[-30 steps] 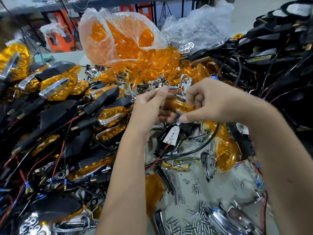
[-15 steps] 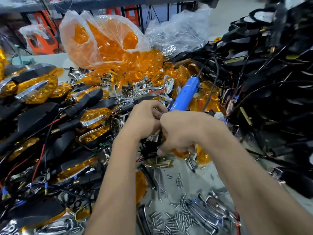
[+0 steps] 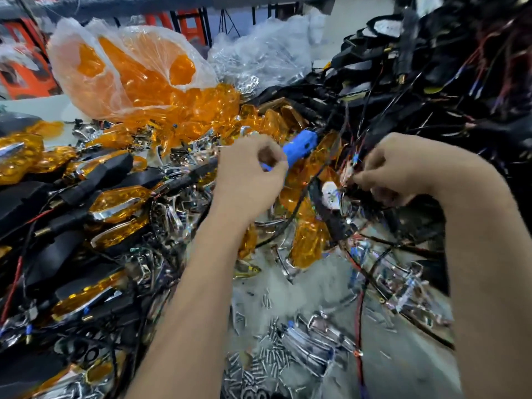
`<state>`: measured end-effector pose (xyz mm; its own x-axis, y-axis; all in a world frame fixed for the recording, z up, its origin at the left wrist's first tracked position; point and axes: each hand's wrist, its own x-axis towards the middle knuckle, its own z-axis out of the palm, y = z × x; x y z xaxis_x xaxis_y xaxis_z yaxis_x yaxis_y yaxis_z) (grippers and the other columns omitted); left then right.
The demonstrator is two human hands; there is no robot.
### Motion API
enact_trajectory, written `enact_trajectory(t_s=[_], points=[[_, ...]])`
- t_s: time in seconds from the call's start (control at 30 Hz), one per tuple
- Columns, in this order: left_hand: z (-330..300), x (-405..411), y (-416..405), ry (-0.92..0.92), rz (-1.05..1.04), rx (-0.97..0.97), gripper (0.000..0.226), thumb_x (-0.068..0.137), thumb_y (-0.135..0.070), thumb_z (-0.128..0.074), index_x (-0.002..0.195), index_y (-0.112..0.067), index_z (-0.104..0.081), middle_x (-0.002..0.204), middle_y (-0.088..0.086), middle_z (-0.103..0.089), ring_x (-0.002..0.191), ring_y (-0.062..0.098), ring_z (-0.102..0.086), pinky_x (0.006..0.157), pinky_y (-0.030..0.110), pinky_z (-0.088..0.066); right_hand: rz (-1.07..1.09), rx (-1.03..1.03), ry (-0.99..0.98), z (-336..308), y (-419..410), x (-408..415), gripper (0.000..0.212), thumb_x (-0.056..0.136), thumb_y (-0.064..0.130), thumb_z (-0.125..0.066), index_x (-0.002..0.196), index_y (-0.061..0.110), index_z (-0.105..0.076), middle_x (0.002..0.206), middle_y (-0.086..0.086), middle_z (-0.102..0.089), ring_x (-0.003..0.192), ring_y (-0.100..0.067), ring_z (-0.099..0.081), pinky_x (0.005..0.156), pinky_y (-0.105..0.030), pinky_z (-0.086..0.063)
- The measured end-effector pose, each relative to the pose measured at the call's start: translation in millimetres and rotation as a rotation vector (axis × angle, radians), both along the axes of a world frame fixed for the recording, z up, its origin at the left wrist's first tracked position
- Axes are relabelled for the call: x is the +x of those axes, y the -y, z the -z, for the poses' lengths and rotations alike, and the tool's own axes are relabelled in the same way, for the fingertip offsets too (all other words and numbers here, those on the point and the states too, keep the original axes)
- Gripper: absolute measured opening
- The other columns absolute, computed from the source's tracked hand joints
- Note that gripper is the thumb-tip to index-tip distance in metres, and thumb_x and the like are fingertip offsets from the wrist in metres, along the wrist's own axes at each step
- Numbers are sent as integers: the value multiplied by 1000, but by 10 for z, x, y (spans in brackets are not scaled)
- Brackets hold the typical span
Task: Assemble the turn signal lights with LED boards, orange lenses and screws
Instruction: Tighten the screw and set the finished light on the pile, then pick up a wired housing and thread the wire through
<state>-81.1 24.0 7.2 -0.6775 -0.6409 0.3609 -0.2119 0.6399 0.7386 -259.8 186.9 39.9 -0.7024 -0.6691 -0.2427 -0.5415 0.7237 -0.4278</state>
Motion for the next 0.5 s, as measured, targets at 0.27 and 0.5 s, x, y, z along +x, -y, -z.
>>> enact_trajectory(t_s=[0.27, 0.5], points=[[151, -494, -627, 176, 295, 232, 14, 94, -3, -65, 80, -9, -67, 70, 5, -69, 52, 18, -72, 55, 36, -62, 115, 71, -143, 163, -246, -143, 50, 74, 54, -88, 97, 17, -65, 67, -3, -71, 48, -19, -69, 54, -32, -59], [169, -616, -653, 173, 210, 435, 5, 100, -6, -62, 98, -10, -64, 87, 9, -72, 61, 21, -77, 72, 43, -66, -83, 86, -247, 227, -148, -121, 44, 83, 53, -82, 105, 16, -71, 101, -6, -74, 83, -22, -69, 71, -33, -56]])
